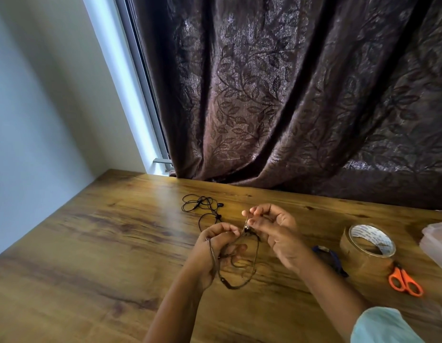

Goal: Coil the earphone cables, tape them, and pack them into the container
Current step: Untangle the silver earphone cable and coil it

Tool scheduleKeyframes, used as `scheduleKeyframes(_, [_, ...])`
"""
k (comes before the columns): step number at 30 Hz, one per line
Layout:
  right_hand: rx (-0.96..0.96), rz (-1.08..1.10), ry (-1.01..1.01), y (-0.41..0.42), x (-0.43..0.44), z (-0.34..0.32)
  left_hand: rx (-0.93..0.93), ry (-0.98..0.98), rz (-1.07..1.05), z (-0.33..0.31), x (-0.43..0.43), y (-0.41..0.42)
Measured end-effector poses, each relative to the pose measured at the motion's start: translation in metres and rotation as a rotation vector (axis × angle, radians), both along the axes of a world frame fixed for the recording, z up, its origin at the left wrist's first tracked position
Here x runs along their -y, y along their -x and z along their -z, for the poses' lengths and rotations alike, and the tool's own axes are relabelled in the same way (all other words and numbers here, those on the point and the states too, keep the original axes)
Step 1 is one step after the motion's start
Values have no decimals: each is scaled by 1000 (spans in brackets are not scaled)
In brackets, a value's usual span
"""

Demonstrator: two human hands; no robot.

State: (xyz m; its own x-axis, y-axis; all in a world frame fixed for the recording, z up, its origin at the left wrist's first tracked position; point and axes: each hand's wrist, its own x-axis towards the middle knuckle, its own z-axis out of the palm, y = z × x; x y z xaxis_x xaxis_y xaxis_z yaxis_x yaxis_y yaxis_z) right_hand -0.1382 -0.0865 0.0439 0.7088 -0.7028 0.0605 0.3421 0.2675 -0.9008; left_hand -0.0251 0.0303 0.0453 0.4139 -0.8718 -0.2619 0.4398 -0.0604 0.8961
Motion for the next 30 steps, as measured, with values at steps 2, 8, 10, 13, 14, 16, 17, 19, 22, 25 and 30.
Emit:
scheduleKeyframes(2, [-42, 24, 24, -1, -1, -2, -39, 70, 45, 0, 0, 1])
scheduleKeyframes(8, [22, -38, -28, -3, -3, -10, 71, 72, 121, -10, -2, 9])
scheduleKeyframes(10, [18, -47, -10, -3, -3, -10, 134, 73, 40, -10, -1, 11])
scheduleKeyframes(13, [-116, -31, 123, -2, -3, -7, 99, 117, -37, -11, 0, 11])
scheduleKeyframes(14, [-168, -39, 159, 0, -4, -7, 78, 129, -43, -12, 0, 11])
scheduleKeyframes(16, [-267, -65, 253, 2, -6, -5, 32, 146, -69, -12, -1, 11])
scheduleKeyframes(17, [-311, -77, 303, 3, -7, -5, 18, 149, -97, -12, 0, 11])
scheduleKeyframes(19, [-365, -77, 357, 5, -9, -4, 20, 151, -156, -11, 0, 10])
scheduleKeyframes(22, [-361, -73, 335, 7, -12, -6, 50, 143, -227, -10, 1, 11])
scheduleKeyframes(25, [-344, -83, 334, 9, -13, -9, 95, 155, -240, -10, 1, 14])
scheduleKeyframes(30, [-278, -73, 239, 8, -10, -12, 63, 162, -250, -9, 2, 14])
